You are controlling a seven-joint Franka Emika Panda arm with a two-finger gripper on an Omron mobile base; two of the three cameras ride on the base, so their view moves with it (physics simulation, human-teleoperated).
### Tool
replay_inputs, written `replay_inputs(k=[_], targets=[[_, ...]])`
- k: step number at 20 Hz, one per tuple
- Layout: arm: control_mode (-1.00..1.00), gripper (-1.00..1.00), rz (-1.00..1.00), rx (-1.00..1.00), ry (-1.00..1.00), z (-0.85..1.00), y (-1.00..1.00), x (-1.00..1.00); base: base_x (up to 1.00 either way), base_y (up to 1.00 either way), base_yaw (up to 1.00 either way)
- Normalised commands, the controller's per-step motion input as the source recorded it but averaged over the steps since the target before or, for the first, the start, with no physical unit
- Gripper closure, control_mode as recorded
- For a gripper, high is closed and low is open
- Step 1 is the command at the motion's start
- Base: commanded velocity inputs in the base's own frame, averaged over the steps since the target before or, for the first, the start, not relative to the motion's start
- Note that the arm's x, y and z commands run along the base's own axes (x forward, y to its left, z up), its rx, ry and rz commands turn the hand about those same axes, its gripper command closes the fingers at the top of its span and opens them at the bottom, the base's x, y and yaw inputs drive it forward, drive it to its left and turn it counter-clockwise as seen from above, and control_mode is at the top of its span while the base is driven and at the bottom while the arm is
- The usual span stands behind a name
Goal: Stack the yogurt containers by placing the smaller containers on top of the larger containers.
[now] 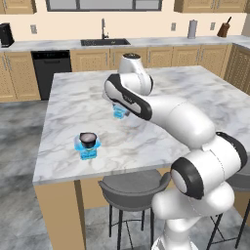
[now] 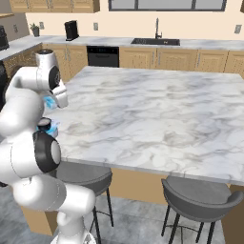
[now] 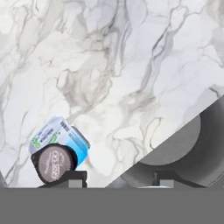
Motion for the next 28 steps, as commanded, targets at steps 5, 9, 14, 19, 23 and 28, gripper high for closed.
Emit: replay_inputs(k=[5,9,14,19,23,28], targets=[[-1.0,1.0,0.03,0.0,0.0,0.0,0.28,-0.1,0.0,0.0,0.0],[-1.0,1.0,0.03,0.0,0.0,0.0,0.29,-0.06,0.0,0.0,0.0],[-1.0,1.0,0.01,0.0,0.0,0.0,0.27,-0.01,0.0,0.0,0.0],[-1.0,1.0,0.0,0.0,0.0,0.0,0.25,0.0,0.0,0.0,0.0],[-1.0,1.0,0.0,0.0,0.0,0.0,0.26,0.0,0.0,0.0,0.0],[-1.0,1.0,0.0,0.0,0.0,0.0,0.25,0.03,0.0,0.0,0.0]])
